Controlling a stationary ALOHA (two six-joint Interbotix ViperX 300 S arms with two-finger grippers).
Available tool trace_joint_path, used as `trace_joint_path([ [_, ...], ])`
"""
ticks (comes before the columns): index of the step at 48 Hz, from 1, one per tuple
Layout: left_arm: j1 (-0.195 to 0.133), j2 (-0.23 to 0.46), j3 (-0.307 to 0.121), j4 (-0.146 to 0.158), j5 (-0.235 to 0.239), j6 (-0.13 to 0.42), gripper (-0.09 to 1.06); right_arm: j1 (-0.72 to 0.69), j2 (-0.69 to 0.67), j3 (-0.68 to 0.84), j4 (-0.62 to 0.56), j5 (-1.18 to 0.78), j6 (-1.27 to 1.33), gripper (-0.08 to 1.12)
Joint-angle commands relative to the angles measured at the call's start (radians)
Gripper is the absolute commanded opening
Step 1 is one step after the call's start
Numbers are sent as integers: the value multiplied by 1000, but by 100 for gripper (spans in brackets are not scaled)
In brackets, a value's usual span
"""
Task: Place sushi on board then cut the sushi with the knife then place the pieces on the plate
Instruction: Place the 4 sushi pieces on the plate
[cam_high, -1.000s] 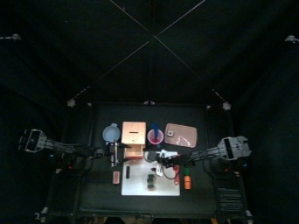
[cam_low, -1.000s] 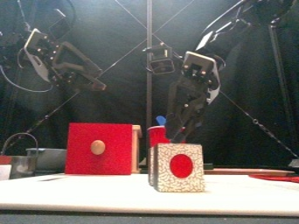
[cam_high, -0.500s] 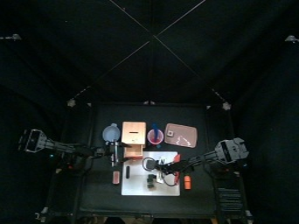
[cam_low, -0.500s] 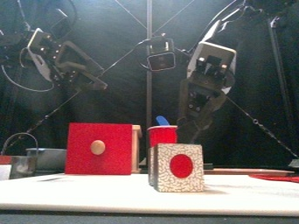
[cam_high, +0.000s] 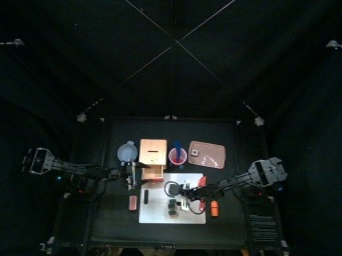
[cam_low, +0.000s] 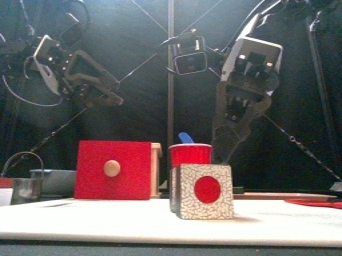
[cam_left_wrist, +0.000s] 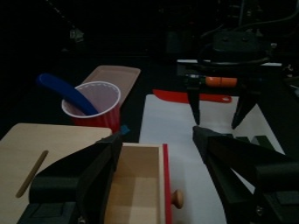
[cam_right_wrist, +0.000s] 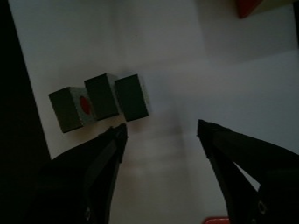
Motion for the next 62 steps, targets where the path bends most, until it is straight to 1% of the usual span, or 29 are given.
trace_joint_path([
  [1,6,0,-25,0,-6,0,97,3,-12,-26,-2,-17,0,95],
  [22,6,0,-17,0,-5,0,97,6,31,-44,-2,-26,0,95],
  [39,6,2,-14,0,-5,-2,97,-3,52,-52,-26,-26,-2,95],
  [50,6,2,-9,-9,-5,-2,97,-3,75,-69,-38,-26,-2,95],
  [55,6,0,-3,-9,-3,-2,97,-3,86,-75,-34,-26,0,95],
  [62,6,0,-2,-17,-5,0,97,-3,89,-80,-23,-25,0,94],
])
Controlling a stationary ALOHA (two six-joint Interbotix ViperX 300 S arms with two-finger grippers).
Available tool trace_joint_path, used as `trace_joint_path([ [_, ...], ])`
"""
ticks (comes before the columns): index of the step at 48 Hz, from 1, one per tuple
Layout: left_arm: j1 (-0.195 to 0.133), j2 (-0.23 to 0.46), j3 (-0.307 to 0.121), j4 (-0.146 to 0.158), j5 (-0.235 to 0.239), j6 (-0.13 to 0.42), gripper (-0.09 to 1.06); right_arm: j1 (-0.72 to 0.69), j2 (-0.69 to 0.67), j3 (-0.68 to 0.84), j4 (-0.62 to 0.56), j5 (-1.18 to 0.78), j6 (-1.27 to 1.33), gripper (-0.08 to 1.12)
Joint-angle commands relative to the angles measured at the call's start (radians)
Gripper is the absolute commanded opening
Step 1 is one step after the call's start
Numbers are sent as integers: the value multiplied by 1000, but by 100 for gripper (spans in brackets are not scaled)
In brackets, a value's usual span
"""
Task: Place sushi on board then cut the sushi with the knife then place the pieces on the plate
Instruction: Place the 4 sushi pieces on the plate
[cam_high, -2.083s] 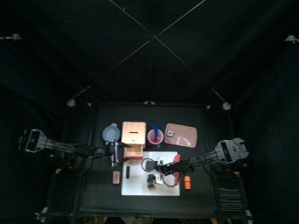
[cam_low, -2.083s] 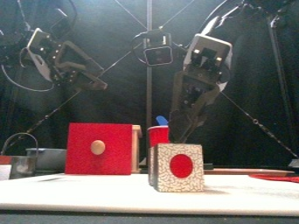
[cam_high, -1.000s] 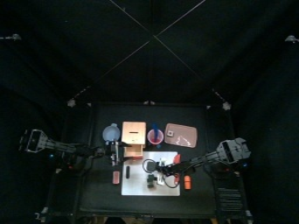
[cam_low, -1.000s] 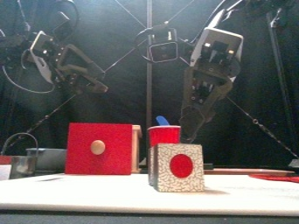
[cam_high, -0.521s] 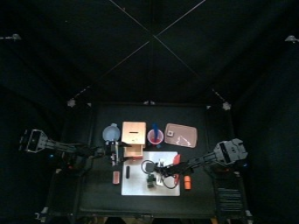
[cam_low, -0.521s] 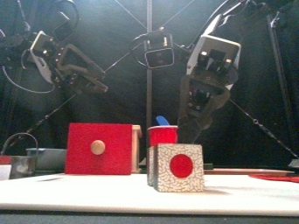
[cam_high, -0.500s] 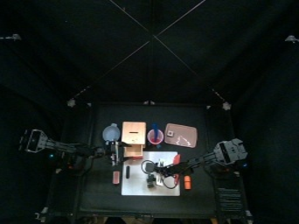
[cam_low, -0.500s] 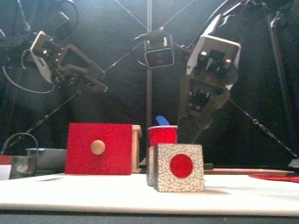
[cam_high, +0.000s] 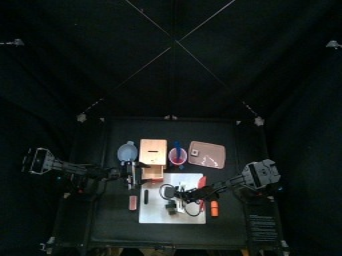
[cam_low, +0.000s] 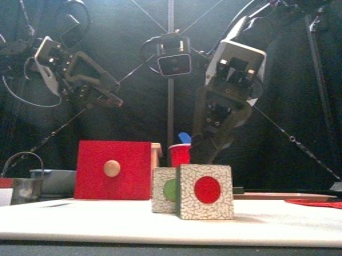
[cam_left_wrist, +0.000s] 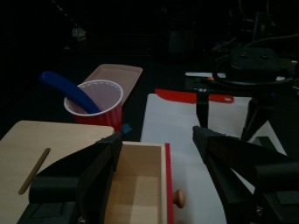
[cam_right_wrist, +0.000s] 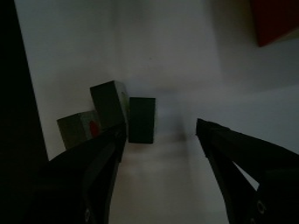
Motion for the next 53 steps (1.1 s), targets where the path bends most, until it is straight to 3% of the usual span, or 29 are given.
trace_joint_path([
  [1,3,0,-11,-5,-5,2,97,-2,-23,-20,6,-3,-2,94],
  [33,6,2,-2,-14,-6,2,97,-2,5,-61,9,-2,0,93],
  [53,11,0,0,-14,-5,2,97,-2,17,-66,5,2,0,51],
])
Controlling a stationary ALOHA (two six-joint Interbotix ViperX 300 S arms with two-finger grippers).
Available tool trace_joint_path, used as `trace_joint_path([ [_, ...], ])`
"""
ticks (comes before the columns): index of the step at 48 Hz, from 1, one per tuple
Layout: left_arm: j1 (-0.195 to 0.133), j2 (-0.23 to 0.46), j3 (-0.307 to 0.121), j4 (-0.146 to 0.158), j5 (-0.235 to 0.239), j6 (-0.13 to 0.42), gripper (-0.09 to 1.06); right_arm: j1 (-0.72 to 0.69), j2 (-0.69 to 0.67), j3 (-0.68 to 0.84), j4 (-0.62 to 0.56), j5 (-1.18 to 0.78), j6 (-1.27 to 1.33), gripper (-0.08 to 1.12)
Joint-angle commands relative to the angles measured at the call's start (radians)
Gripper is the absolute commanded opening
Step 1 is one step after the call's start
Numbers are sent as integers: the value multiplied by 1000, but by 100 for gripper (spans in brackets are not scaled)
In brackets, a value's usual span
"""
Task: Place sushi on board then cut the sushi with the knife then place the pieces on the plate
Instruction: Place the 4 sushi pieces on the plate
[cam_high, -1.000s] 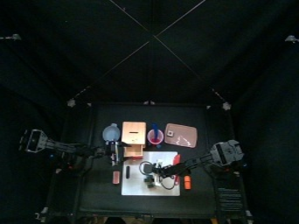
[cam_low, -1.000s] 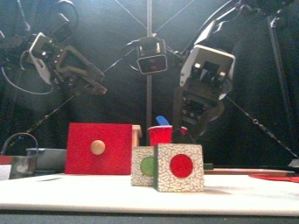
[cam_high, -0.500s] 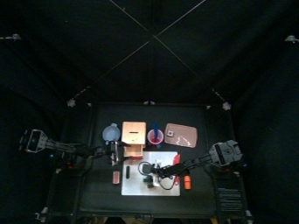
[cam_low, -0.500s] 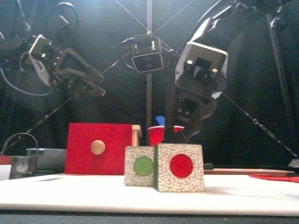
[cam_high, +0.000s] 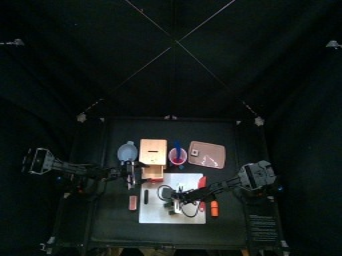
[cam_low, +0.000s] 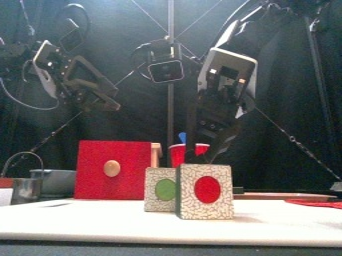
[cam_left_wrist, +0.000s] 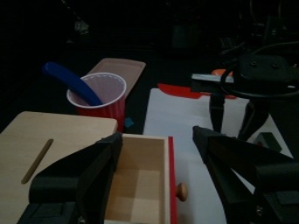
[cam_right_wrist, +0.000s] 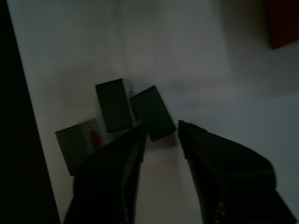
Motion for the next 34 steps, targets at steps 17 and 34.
trace_joint_path([
  [17,8,0,-5,-12,-5,2,97,-3,-43,-12,-12,89,2,49],
  [34,9,0,-2,-14,-5,2,97,-51,-175,21,-66,225,14,49],
])
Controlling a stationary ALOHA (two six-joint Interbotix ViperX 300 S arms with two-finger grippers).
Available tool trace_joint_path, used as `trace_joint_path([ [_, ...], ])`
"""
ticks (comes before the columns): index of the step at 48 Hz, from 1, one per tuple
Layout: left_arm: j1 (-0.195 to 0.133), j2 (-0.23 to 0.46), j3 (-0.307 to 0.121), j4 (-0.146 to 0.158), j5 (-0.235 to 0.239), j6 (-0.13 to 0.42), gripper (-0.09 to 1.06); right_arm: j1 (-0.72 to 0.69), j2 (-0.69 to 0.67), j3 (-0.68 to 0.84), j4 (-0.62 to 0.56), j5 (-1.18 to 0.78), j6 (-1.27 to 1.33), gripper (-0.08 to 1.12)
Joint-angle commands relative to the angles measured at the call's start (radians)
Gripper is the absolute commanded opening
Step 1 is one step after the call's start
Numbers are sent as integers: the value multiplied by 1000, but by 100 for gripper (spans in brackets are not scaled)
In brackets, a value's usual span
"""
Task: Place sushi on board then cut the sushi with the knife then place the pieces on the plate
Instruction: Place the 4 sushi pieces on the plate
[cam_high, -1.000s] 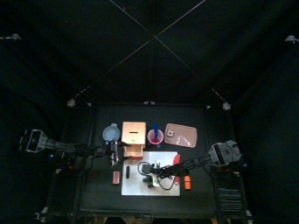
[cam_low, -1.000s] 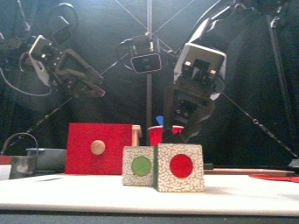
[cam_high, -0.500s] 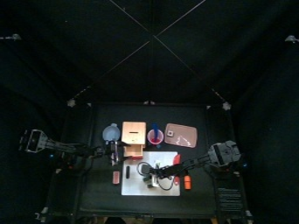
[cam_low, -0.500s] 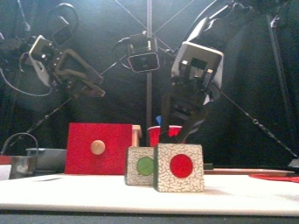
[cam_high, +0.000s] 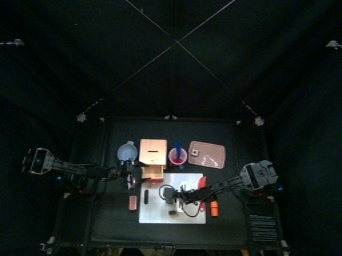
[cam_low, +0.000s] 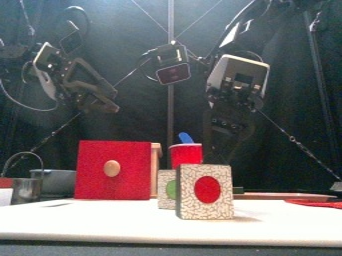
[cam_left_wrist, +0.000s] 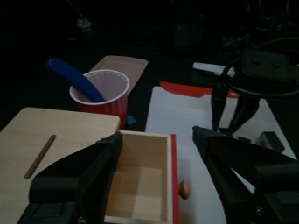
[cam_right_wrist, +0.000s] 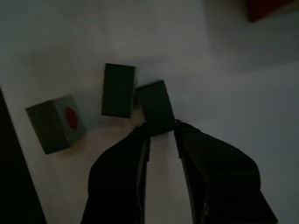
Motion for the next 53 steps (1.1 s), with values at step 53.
trace_joint_path([
  [53,23,0,-12,3,-3,6,97,-532,-543,460,-77,-51,307,50],
])
